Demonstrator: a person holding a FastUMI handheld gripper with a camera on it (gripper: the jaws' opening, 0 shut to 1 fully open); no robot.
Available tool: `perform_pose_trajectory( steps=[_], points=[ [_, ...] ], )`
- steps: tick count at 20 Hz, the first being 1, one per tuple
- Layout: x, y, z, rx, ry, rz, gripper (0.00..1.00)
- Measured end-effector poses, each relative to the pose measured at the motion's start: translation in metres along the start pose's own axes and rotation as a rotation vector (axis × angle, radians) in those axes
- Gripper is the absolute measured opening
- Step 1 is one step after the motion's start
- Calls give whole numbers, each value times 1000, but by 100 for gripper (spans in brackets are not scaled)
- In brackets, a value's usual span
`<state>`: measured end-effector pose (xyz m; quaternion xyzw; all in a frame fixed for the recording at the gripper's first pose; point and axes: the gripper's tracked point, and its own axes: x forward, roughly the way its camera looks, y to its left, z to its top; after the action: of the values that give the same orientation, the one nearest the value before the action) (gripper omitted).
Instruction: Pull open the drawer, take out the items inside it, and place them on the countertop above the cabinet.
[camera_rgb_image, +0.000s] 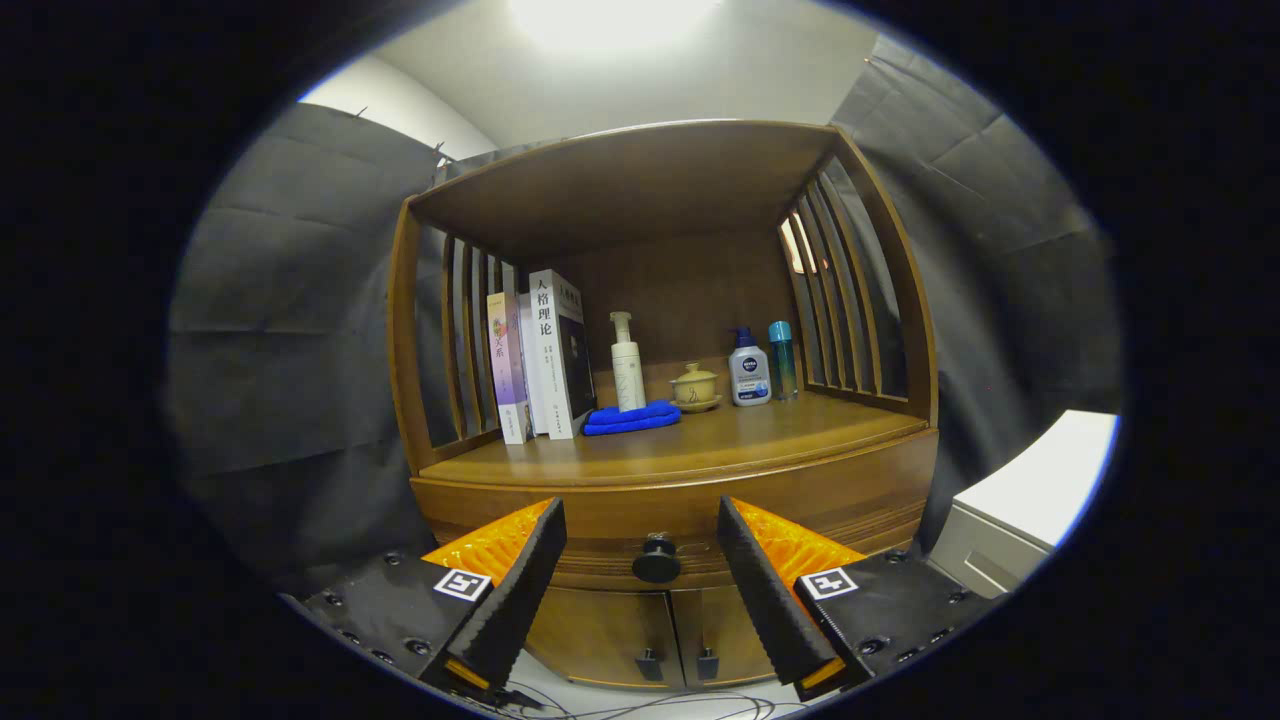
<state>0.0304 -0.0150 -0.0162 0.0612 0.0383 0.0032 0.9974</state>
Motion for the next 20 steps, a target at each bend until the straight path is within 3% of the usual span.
perform_pose_trajectory(
  steps=[7, 12, 20],
  points=[
    [44, -4, -17, 14, 57, -47, 97],
    [48, 2, -55, -29, 133, -40, 98],
    [56, -6, -72, -35, 183, -50, 94]
  ],
)
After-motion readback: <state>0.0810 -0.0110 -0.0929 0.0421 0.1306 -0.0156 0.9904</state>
